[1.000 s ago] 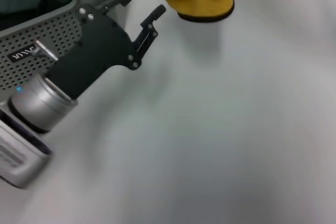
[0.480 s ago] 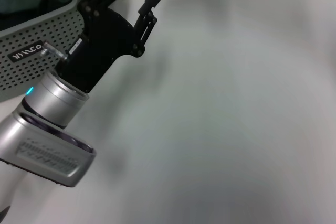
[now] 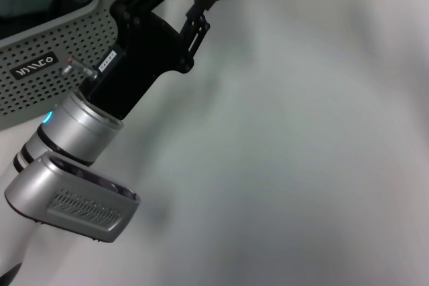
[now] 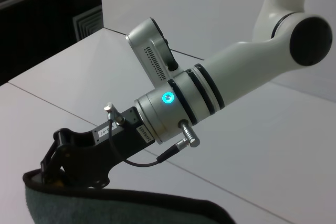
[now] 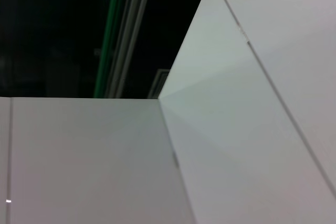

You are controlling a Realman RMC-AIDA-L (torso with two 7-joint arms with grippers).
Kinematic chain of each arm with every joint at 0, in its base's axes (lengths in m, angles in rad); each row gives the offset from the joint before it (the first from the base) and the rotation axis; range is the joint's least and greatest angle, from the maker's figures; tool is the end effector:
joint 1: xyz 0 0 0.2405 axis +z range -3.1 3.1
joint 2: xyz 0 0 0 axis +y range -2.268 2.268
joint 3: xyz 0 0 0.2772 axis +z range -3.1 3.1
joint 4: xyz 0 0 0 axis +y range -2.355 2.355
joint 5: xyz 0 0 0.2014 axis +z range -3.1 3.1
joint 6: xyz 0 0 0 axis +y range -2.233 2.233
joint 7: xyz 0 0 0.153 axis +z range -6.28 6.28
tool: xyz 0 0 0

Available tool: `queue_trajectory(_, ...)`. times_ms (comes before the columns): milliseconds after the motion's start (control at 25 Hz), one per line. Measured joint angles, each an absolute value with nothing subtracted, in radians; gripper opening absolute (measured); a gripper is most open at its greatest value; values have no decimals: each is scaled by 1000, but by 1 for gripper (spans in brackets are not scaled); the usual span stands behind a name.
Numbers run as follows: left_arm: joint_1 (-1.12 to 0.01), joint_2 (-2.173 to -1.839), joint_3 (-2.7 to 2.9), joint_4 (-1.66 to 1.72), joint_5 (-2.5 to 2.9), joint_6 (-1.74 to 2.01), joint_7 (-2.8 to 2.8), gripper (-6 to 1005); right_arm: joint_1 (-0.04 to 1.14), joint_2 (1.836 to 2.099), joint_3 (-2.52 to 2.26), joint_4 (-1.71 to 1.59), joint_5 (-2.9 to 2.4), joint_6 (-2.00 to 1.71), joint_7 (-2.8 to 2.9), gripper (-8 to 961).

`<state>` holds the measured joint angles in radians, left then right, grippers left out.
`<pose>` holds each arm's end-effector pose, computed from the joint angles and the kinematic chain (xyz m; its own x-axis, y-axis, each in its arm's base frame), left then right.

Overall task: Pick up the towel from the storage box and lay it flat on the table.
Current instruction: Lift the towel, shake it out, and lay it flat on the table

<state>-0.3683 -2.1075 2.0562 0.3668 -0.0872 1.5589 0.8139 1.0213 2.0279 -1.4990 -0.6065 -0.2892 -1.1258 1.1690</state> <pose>-0.2175 0.2946 -0.0464 0.6210 -0.7717 -0.1371 -0.1885 0.0227 -0.9818 -0.0318 0.4522 0.0361 0.1290 0.0444 -0.9907 -0.3224 -0.9429 -0.0842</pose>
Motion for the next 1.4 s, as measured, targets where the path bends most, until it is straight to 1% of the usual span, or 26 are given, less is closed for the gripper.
queue_trajectory(960, -394, -2108, 2114, 373, -159, 1561, 901, 342, 1017, 2028, -1696, -625, -97, -1169, 1237, 0)
queue_trajectory(1400, -425, -2108, 2273, 377, -347, 1552, 894, 341, 1029, 2028, -1768, -605, 15, -1156, 1204, 0)
